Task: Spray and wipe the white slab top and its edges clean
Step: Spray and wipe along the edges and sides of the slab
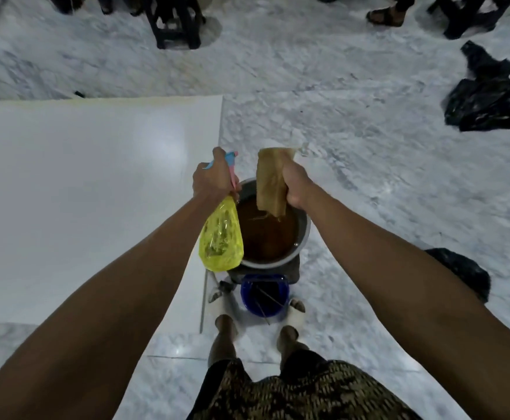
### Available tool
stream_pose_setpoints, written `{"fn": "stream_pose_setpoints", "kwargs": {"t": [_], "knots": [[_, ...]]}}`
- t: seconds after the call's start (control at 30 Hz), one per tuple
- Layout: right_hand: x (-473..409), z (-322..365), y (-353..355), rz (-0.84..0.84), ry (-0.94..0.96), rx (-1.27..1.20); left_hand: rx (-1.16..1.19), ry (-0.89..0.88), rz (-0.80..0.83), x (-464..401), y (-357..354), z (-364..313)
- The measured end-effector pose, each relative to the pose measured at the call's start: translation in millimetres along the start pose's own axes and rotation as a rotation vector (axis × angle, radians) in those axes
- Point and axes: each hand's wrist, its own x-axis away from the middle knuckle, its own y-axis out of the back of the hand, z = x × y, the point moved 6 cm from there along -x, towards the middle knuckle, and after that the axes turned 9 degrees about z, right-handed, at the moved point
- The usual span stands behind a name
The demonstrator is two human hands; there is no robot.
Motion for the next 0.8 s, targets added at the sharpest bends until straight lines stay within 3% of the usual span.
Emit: {"fn": "stream_pose_setpoints", "kwargs": {"t": [0.2,0.37,0.5,0.6,0.67,0.8], "knots": [[-66,6,-23,0.006,-0.033,0.357,-0.041,0.006,-0.046,-39,11,1],[-148,84,-78,-0.086,0.366,0.538,-0.014,-0.071,-0.059,-100,35,-28],[-228,112,-126,-0.217,0.471,0.923,-0.021,-0.197,-0.062,-157,60,-59],[-266,85,-158,-0.036,0.396,1.294,-0.037,-0.236,-0.083,-189,78,-75],[-282,65,-165,0.017,0.396,1.286,-0.081,-0.253,-0.075,-200,84,-81],[-274,69,-158,-0.15,0.454,1.158,-0.137,-0.229,-0.052,-205,85,-75]]}}
